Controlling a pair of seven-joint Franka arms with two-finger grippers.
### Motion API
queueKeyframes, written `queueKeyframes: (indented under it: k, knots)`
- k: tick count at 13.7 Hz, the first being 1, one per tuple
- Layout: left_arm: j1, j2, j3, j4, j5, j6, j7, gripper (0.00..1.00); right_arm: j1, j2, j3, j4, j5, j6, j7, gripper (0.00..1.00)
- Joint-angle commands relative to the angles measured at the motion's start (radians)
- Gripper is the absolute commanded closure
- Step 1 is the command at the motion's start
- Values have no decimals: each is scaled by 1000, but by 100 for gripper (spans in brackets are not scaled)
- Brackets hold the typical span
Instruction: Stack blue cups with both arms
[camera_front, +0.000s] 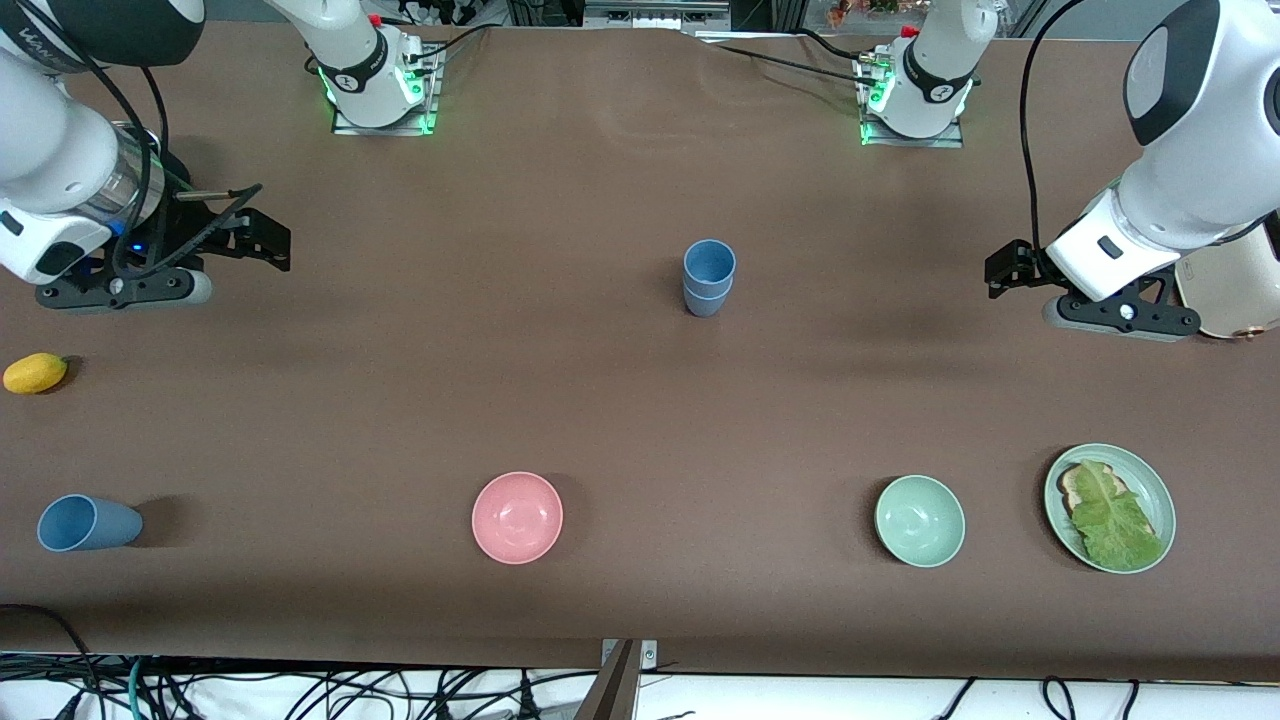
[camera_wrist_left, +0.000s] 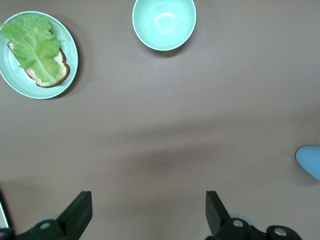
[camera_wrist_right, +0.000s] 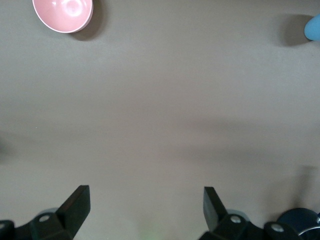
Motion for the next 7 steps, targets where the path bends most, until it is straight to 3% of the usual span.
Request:
queueKeyframes:
  k: [1, 7]
  knots:
    - [-7, 11, 5, 30, -2, -25, 9, 0, -7, -16, 4, -22, -15, 11, -20, 0]
    - [-7, 11, 6, 30, -2, -28, 9, 0, -8, -10, 4, -20, -16, 13, -20, 0]
